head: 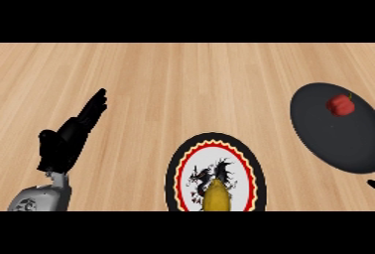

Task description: Pick the bell pepper from the plate and place it in the pan

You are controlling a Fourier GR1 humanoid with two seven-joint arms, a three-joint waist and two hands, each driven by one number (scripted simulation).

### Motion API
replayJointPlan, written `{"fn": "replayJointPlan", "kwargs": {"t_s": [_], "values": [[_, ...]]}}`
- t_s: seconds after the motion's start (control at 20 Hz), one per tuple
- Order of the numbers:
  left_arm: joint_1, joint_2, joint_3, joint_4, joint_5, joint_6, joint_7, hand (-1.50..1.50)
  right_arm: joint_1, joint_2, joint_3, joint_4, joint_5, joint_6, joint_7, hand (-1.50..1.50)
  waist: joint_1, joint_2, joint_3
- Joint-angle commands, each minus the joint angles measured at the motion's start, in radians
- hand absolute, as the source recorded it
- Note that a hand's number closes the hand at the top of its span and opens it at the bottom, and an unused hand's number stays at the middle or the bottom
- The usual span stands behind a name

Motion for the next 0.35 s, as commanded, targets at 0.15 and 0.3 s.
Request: {"fn": "replayJointPlan", "kwargs": {"t_s": [0.15,0.3], "values": [[0.013,0.034,0.051,0.006,0.039,-0.059,-0.032,0.0,0.158,0.133,0.066,-0.283,-0.019,-0.056,0.05,-1.5,0.002,0.001,0.0],[-0.045,-0.025,0.009,0.064,-0.028,0.004,-0.02,0.0,0.199,0.117,0.045,-0.204,-0.055,-0.016,-0.037,-1.5,0.002,0.002,0.0]]}}
